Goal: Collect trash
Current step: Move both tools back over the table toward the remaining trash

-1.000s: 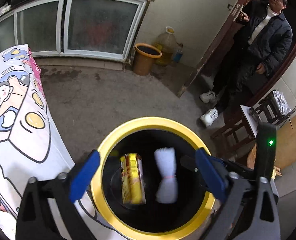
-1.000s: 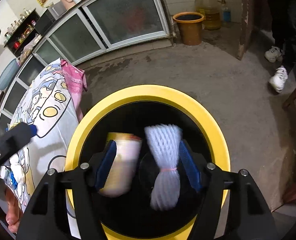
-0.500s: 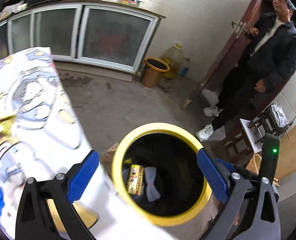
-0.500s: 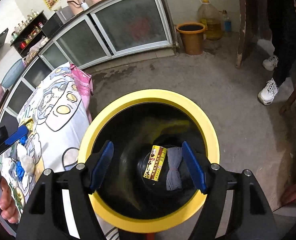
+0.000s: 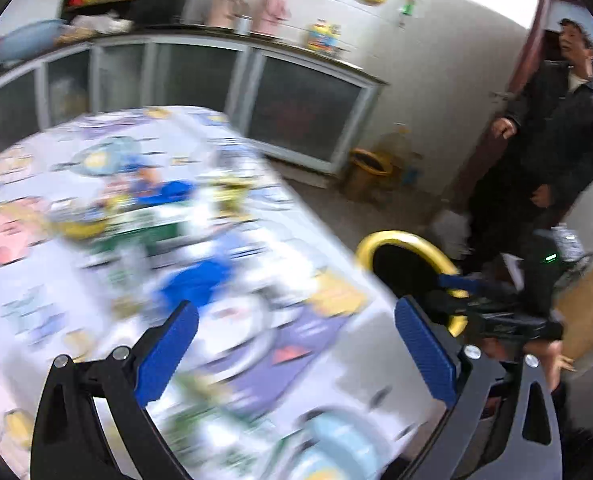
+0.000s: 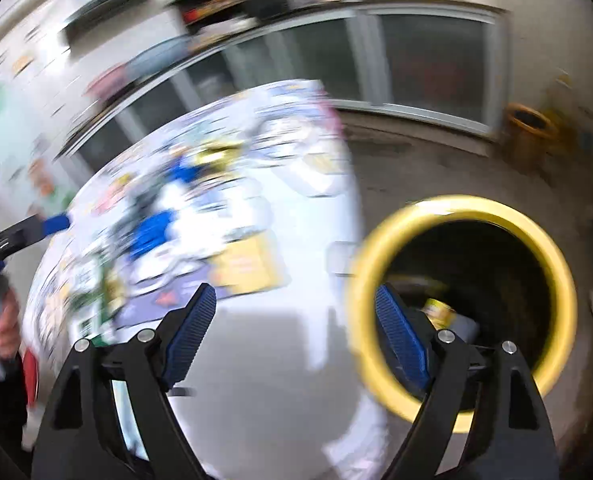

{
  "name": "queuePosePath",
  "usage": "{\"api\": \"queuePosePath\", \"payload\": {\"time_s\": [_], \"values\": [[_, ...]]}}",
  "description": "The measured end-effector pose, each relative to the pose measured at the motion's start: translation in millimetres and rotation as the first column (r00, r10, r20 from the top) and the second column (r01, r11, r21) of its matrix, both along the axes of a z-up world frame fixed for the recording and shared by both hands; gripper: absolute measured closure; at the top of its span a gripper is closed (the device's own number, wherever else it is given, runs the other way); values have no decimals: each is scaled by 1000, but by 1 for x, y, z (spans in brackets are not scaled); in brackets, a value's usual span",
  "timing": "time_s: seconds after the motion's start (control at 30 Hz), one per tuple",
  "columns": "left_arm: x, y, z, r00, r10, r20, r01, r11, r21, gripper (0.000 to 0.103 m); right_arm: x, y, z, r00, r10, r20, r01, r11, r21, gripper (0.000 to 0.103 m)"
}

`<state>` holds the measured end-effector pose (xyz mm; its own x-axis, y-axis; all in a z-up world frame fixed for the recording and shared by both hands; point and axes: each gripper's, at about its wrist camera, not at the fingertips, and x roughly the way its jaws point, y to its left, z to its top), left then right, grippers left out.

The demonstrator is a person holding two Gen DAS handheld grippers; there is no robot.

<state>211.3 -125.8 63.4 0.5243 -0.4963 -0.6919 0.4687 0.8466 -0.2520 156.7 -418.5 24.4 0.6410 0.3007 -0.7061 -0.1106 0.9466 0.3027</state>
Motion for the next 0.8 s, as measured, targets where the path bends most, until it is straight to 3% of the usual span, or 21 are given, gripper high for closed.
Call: {"api": "queuePosePath", "payload": {"time_s": [0.17,0.37,0.57,0.8], "values": [[-18,79,-21,991,129,-28,-126,989,78,8,6,76,6,975,223,16,-223,975,-17,24],[-19,146,-56,964,252,-79,-242,963,116,8,6,164,2,902,432,-22,-432,901,-27,20],[-2,174,-63,953,290,-82,-279,952,129,8,3,211,-5,856,513,-71,-517,854,-63,17],[15,176,-73,951,292,-98,-278,951,137,8,17,244,-14,847,516,-130,-529,841,-114,16]]}}
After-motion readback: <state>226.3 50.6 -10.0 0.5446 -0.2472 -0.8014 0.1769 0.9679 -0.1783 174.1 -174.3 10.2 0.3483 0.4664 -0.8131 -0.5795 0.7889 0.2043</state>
